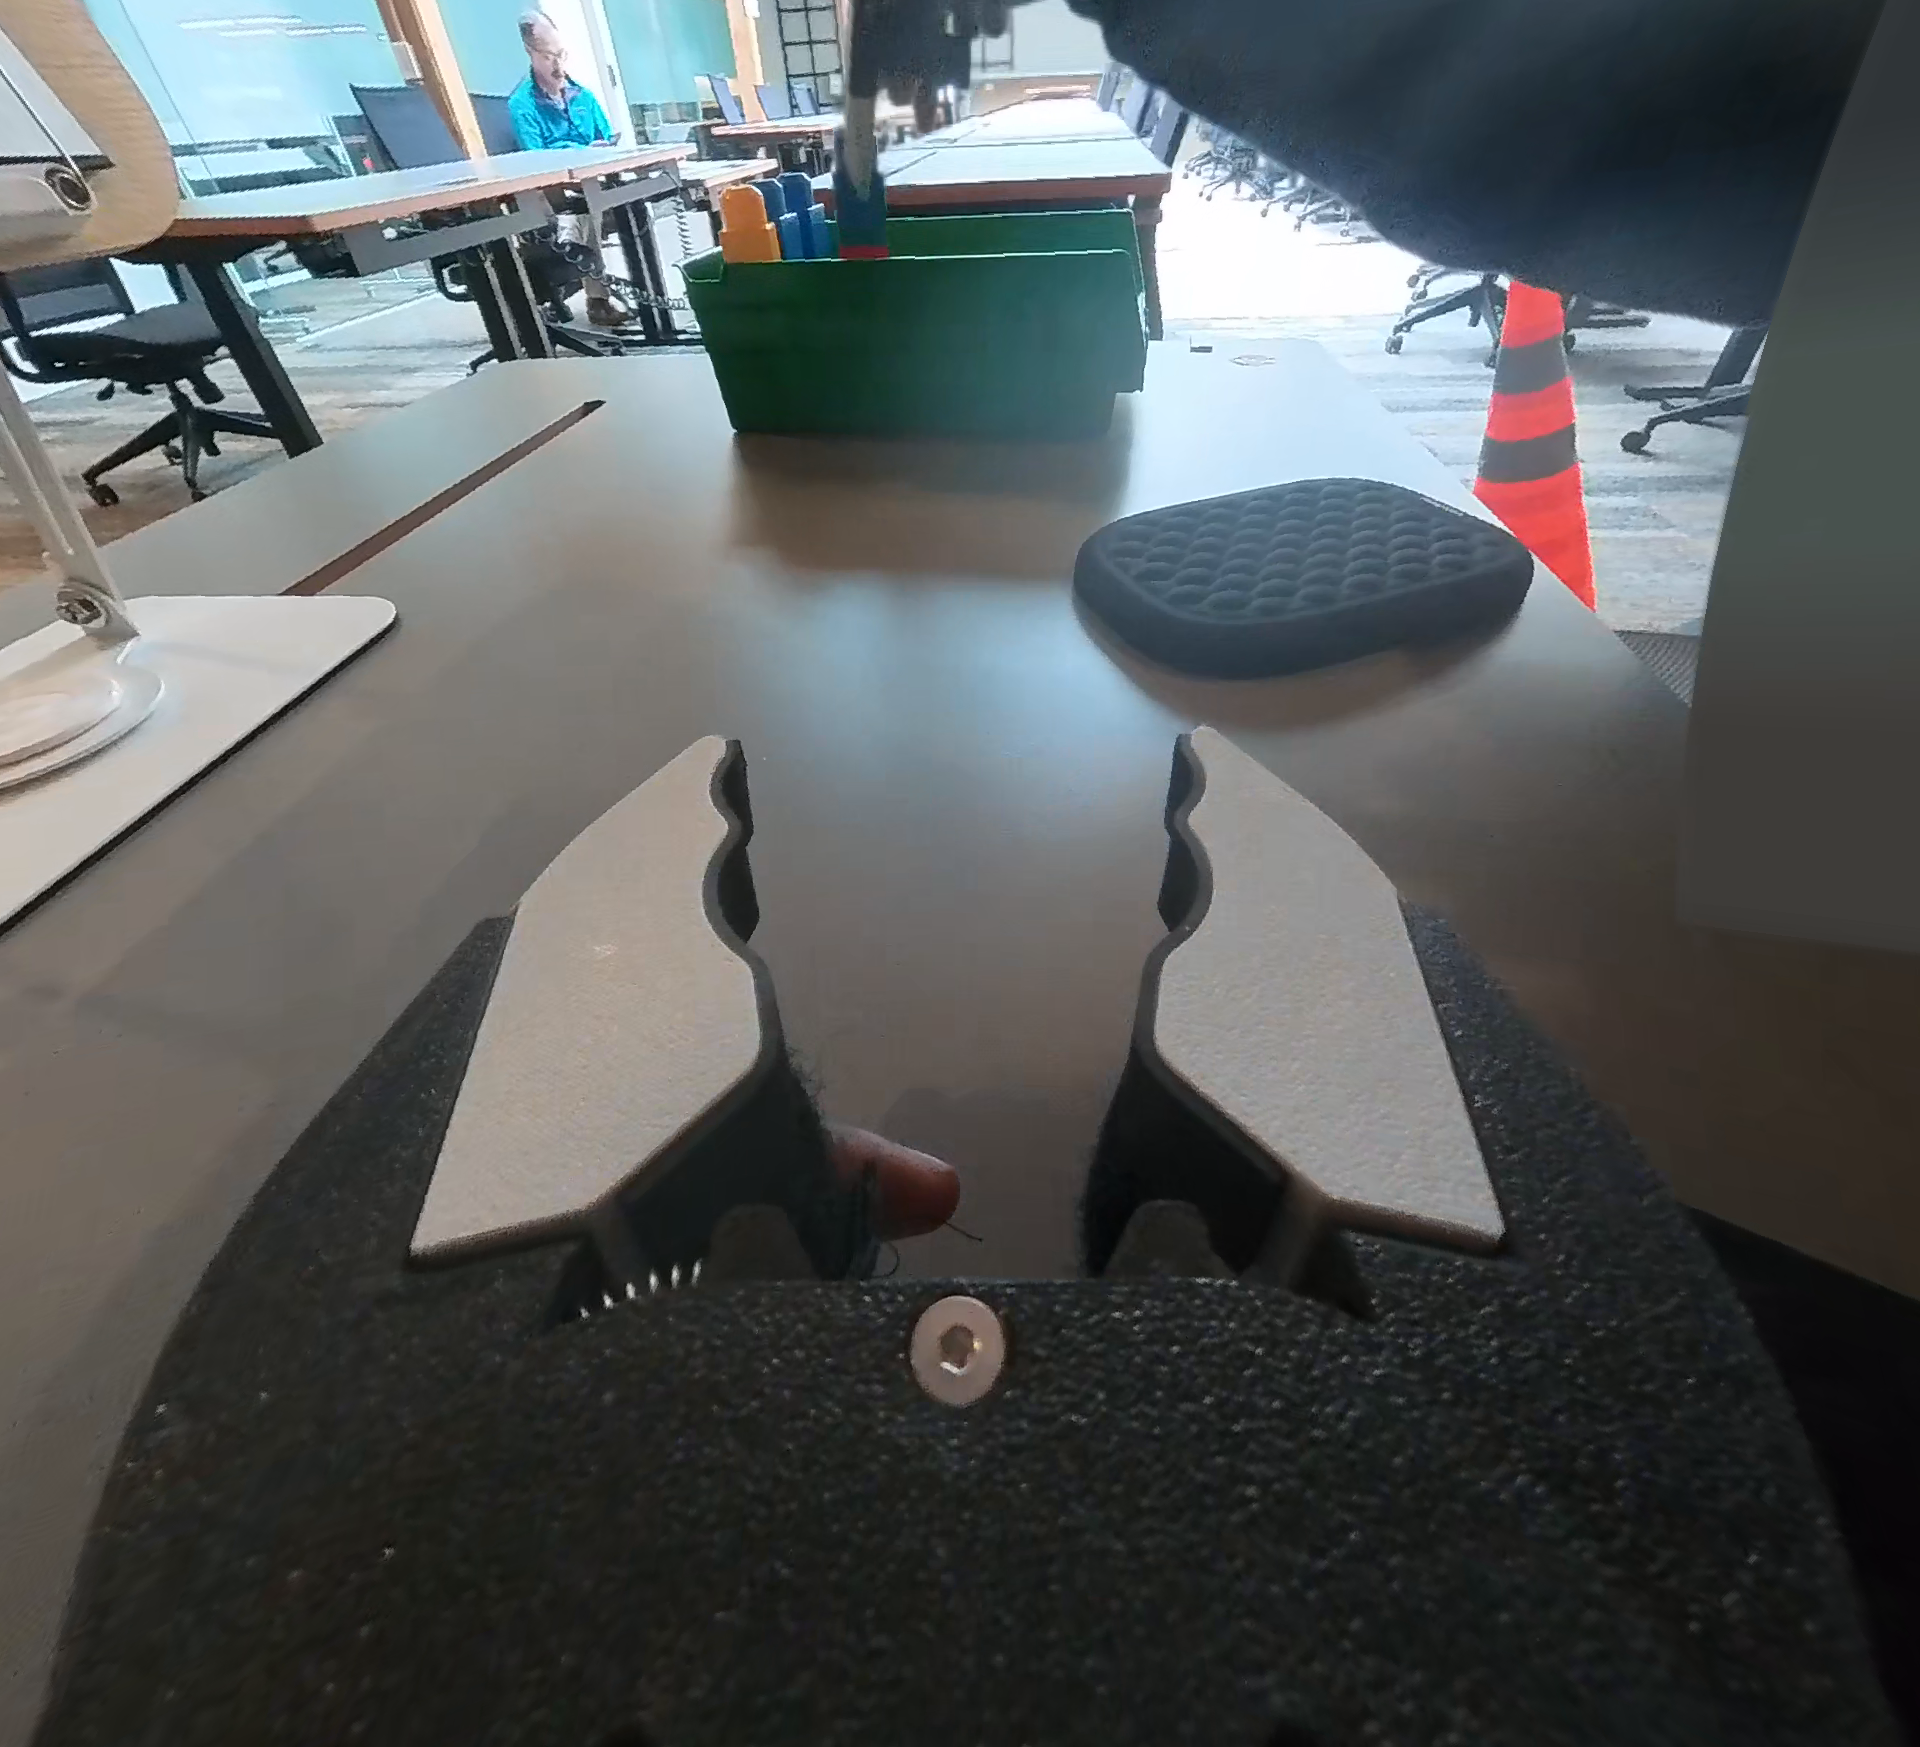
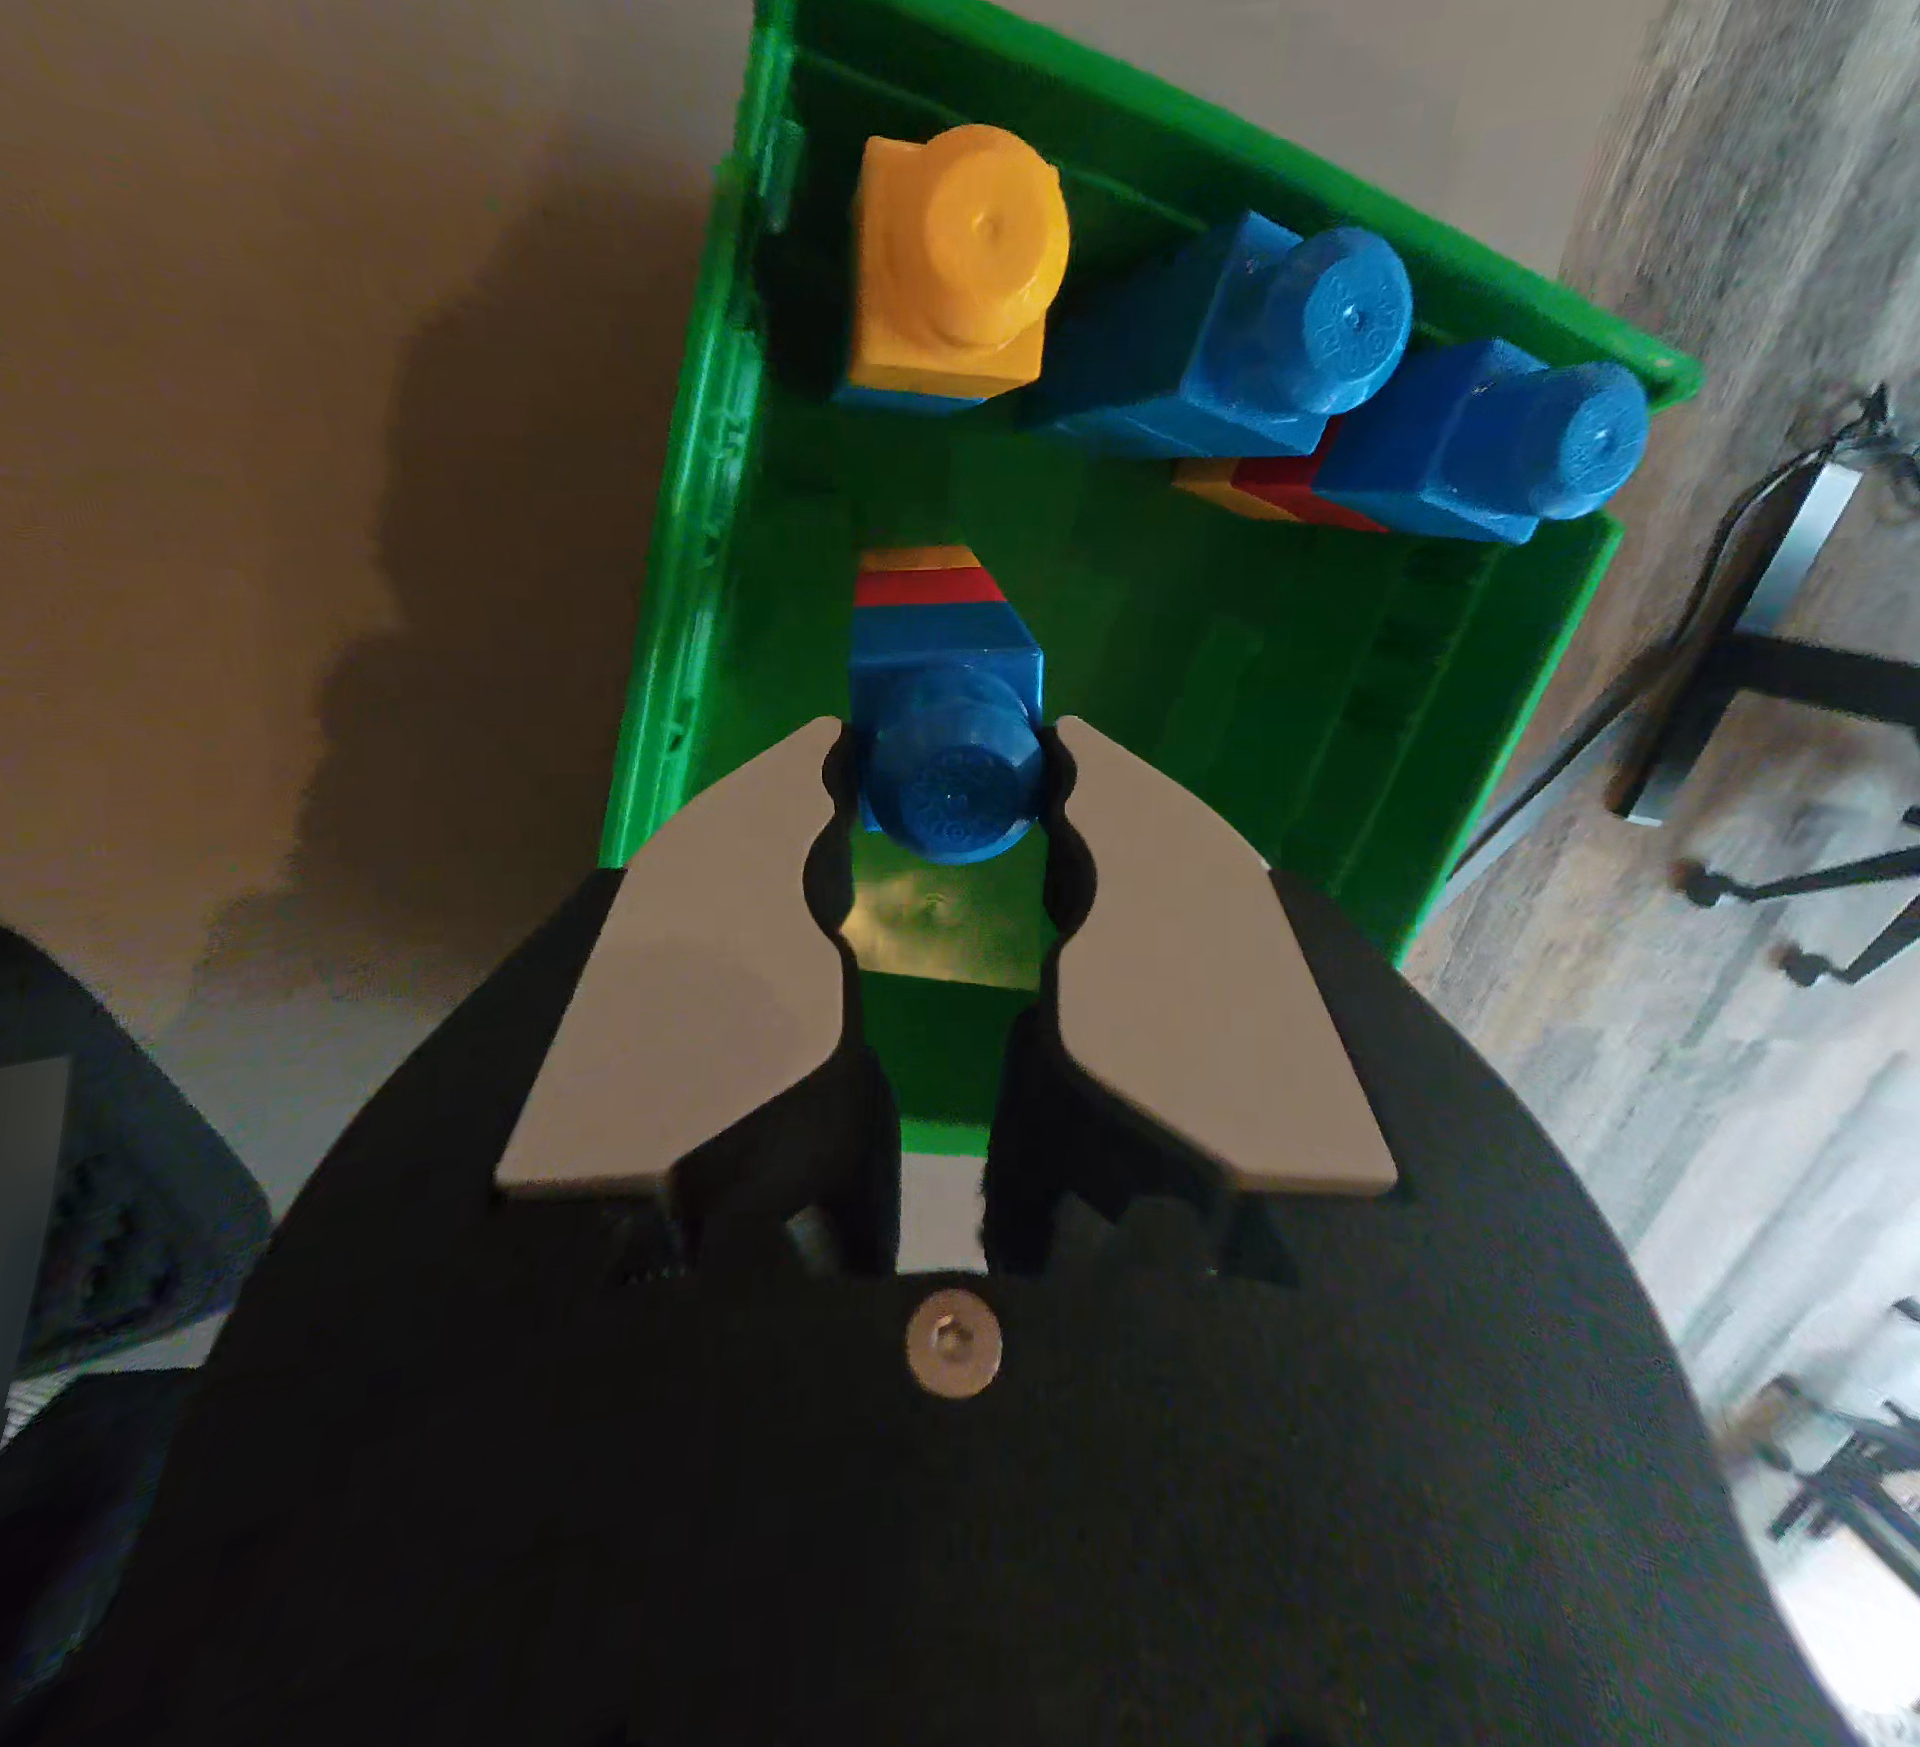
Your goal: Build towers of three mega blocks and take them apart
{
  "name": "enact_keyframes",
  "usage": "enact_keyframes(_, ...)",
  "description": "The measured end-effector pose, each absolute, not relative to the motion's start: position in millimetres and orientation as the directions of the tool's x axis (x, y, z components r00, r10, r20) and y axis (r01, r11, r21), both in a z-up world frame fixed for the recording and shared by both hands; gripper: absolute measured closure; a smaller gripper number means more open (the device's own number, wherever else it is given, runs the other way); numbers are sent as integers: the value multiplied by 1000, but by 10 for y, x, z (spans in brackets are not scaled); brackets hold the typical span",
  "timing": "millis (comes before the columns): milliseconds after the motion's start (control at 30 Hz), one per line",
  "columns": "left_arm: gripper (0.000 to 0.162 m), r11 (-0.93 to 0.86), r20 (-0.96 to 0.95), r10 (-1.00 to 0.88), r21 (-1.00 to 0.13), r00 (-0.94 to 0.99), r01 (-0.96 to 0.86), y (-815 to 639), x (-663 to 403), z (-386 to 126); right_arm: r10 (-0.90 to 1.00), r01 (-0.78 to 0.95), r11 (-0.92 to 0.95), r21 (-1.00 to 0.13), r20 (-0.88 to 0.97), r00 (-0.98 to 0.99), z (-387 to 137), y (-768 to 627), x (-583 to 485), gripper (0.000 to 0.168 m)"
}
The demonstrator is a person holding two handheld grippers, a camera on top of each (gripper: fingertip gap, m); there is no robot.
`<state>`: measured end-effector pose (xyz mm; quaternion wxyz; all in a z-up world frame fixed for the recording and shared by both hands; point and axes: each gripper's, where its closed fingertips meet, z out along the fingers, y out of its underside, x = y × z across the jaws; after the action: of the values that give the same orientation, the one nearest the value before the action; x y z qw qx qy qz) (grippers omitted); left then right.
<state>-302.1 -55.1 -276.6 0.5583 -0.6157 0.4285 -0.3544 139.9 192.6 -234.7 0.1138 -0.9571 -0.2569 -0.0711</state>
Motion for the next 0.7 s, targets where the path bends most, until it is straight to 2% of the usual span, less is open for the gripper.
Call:
enact_keyframes(267,85,5,-56,-926,-990,374,-138,-571,-3014,-2766,391,413,-895,-170,146,909,-2528,1986,1314,135)
enact_keyframes(633,85,18,-73,-924,-989,374,-149,-580,-3004,-2774,382,399,-901,-170,128,915,-2596,1998,1244,135)
enact_keyframes(700,85,17,-72,-924,-989,374,-148,-580,-3004,-2772,379,397,-902,-168,130,916,-2593,2000,1238,129)
